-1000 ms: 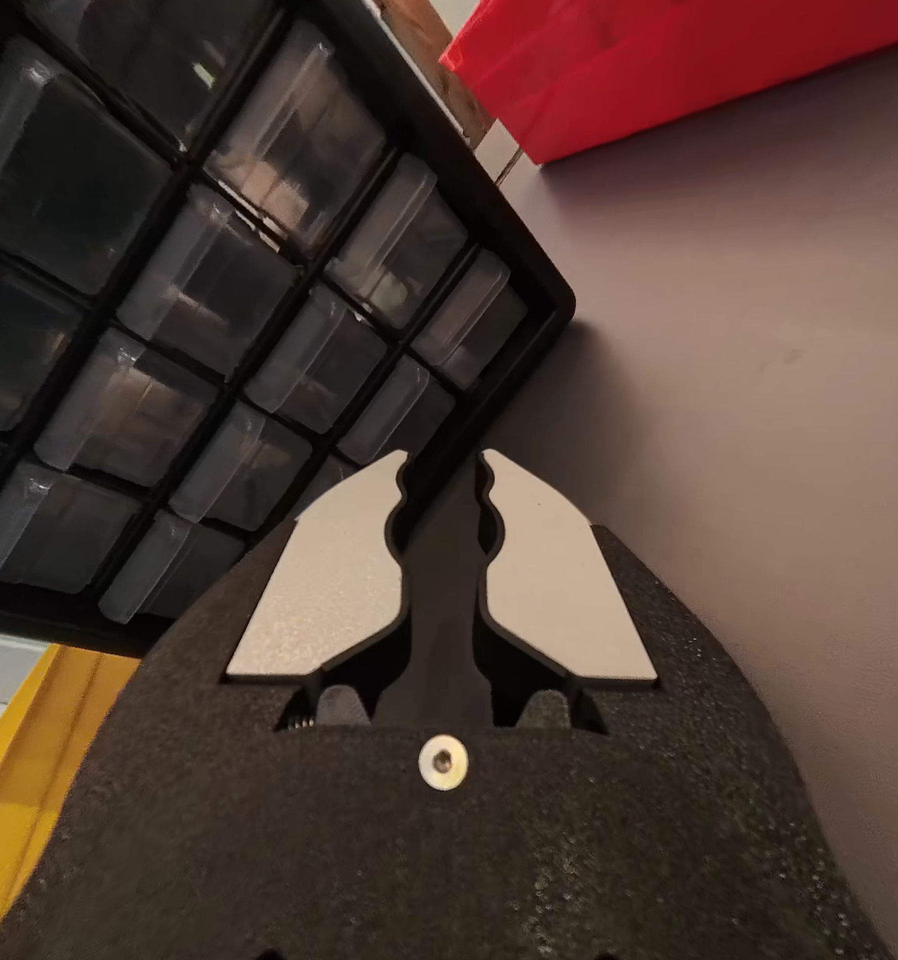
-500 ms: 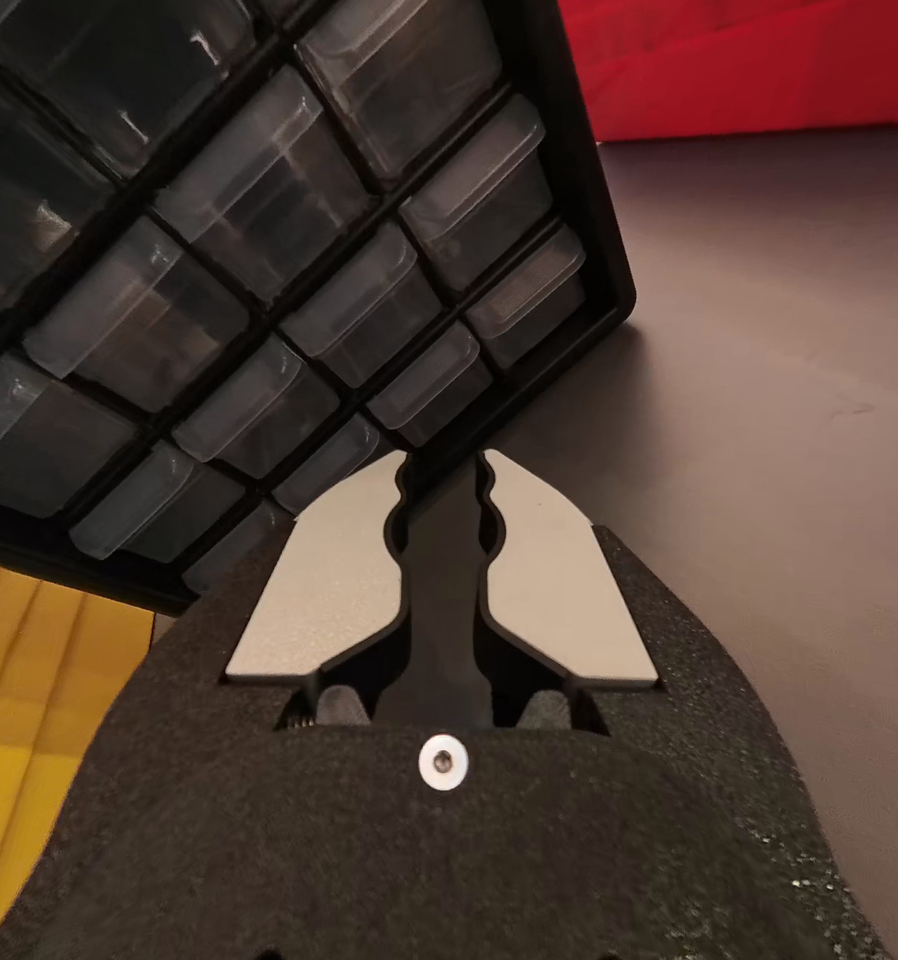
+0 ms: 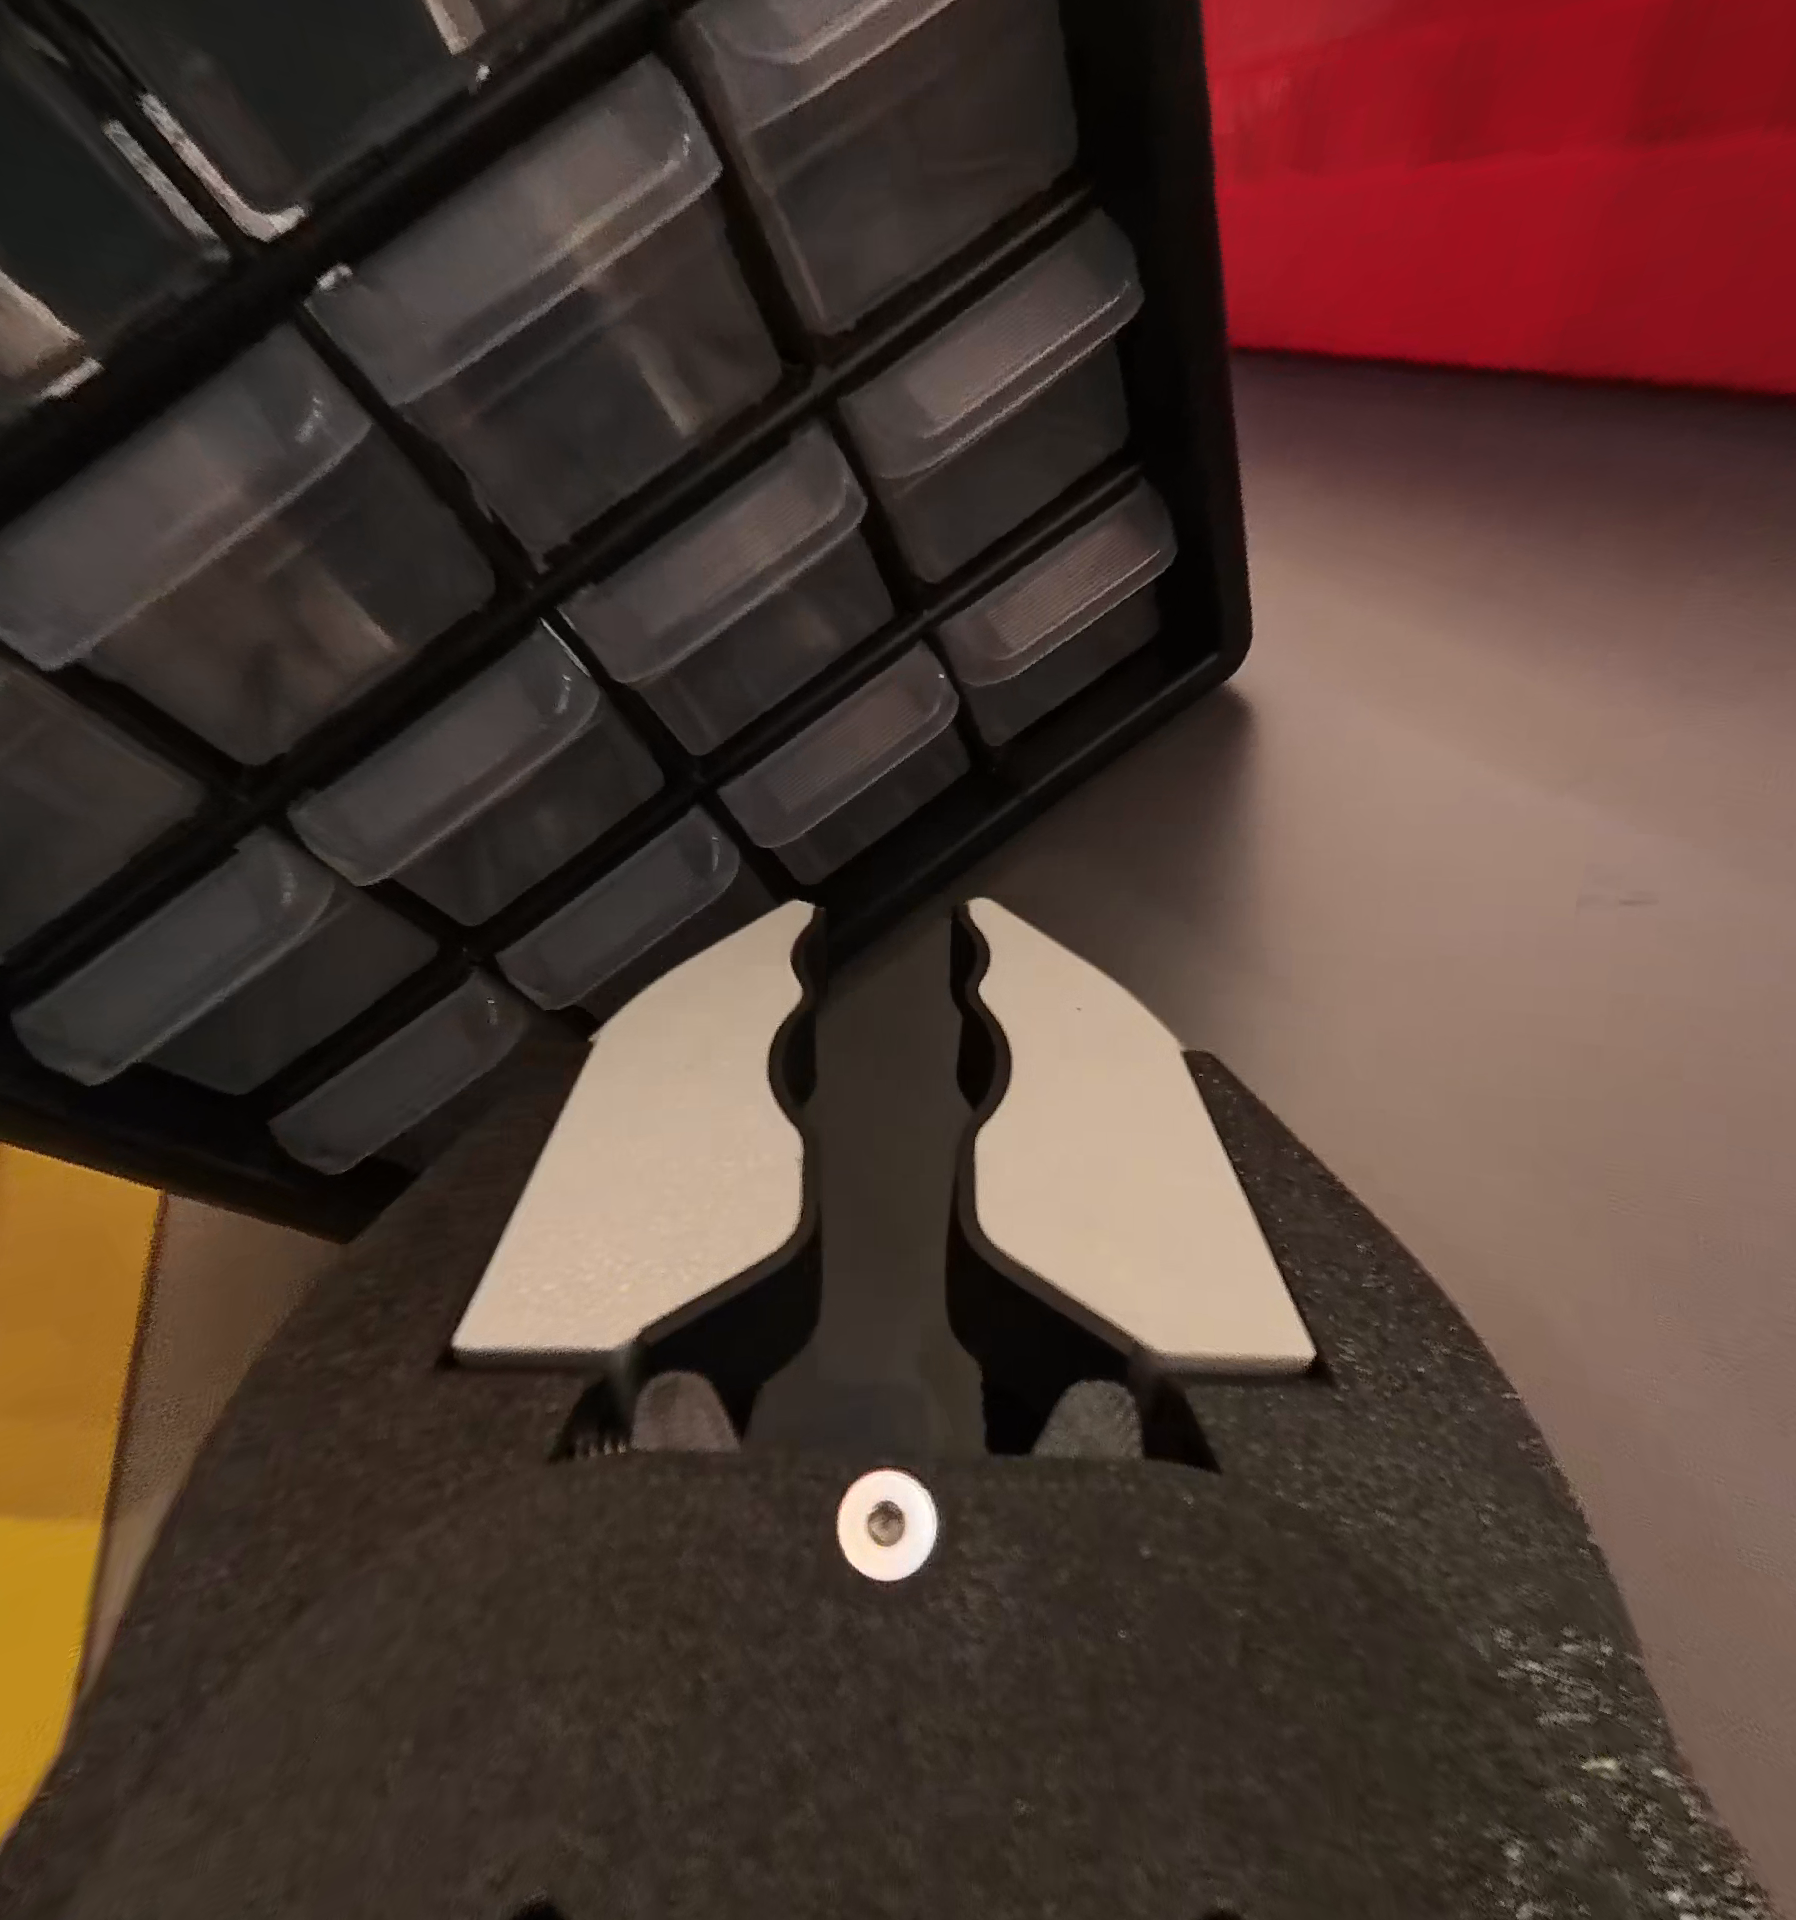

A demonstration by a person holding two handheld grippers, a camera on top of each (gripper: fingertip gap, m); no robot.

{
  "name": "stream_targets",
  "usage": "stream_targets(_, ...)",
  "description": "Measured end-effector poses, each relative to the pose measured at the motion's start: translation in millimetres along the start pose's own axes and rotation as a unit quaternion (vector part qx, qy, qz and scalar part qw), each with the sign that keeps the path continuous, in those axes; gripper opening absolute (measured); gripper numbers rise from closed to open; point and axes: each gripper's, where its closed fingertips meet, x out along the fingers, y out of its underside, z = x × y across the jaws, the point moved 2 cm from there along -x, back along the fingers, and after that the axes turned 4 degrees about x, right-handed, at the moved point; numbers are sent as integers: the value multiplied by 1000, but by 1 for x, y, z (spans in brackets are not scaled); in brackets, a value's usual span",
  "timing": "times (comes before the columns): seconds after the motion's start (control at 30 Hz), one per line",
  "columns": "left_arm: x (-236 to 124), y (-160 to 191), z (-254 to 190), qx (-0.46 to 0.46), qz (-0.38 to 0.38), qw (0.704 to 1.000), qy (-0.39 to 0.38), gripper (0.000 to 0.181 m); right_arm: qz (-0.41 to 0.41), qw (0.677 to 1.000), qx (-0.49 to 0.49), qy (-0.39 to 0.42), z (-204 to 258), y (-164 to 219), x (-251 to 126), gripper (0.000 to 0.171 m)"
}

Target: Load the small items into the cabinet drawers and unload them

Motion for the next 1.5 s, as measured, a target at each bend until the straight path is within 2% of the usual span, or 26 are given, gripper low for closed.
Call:
stream_targets(0.13,-2,2,-6,12,6,1000,13,22,44,995,25,-88,11,20,-2,9)
stream_targets(0.23,-12,-2,-2,15,6,1000,15,21,57,993,34,-98,13,30,-5,10)
stream_targets(0.4,-68,-18,37,-46,-16,998,39,20,93,992,16,-89,14,30,-3,14)
stream_targets(0.47,-95,-11,74,-62,-3,998,33,21,97,992,23,-77,13,25,2,24)
stream_targets(0.57,-131,21,158,-77,54,995,-19,31,128,990,16,-56,14,22,12,24)
stream_targets(0.63,-152,55,222,-92,123,986,-65,40,162,987,2,-25,9,26,18,16)
stream_targets(0.7,-171,91,277,-131,201,967,-79,41,172,984,12,-42,13,26,18,6)
stream_targets(0.8,-187,128,340,-203,242,944,-92,41,175,983,32,-55,12,27,18,6)
stream_targets(0.9,-190,160,379,-242,268,927,-100,49,174,983,31,-54,13,28,18,6)
stream_targets(1.07,-155,200,379,-302,319,898,-12,60,171,983,36,-60,11,30,17,5)
stream_targets(1.13,-143,211,369,-321,347,881,29,58,171,983,40,-59,7,35,14,4)
stream_targets(1.3,-124,236,352,-315,405,855,76,41,164,981,67,-81,-7,53,-6,5)
stream_targets(1.33,-123,240,349,-307,416,852,82,34,157,980,78,-92,-10,55,-12,5)
stream_targets(1.4,-122,245,348,-284,432,852,85,8,139,981,86,-103,-17,60,-28,5)
stream_targets(1.5,-123,245,347,-290,437,845,103,6,124,985,80,-84,-30,71,-55,5)
